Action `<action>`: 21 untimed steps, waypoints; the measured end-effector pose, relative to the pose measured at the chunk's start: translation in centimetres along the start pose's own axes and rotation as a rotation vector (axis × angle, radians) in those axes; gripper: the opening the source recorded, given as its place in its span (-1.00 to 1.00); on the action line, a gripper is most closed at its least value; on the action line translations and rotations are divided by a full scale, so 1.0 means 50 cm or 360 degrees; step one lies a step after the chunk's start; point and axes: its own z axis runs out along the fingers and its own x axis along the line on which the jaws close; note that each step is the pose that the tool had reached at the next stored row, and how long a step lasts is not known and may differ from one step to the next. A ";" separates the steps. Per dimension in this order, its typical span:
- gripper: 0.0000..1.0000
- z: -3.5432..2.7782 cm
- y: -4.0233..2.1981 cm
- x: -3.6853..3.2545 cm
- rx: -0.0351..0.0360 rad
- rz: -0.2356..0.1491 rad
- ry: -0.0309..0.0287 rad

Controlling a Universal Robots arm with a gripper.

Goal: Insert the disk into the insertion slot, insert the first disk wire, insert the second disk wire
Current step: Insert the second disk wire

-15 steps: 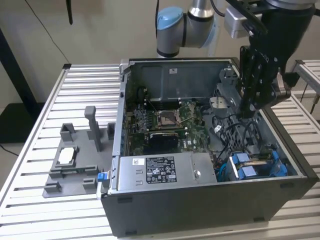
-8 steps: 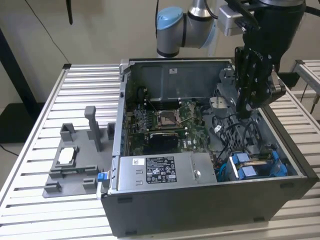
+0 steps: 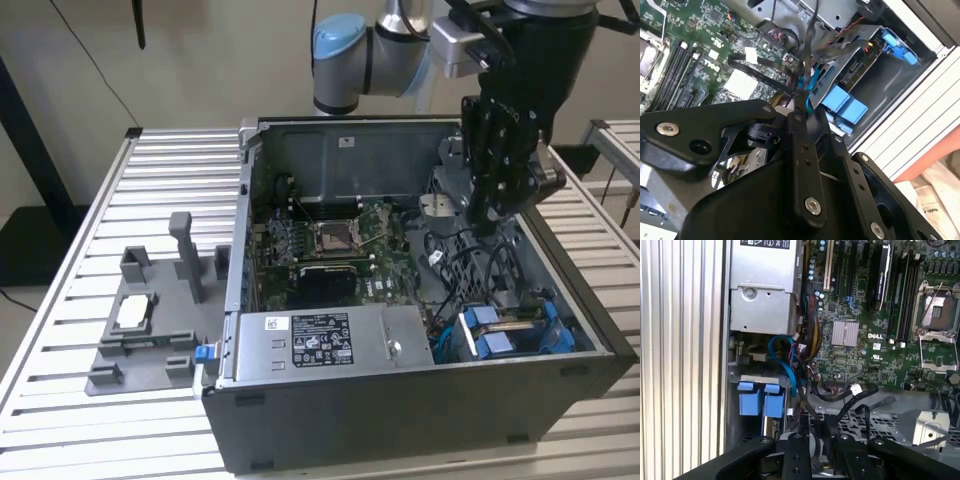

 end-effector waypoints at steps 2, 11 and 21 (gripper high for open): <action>-0.46 0.004 0.006 -0.001 0.0008 -0.0009 0.00007; -0.46 0.008 0.038 -0.007 0.0132 -0.0017 0.00129; -0.65 0.010 0.050 -0.009 0.0163 -0.0026 0.00232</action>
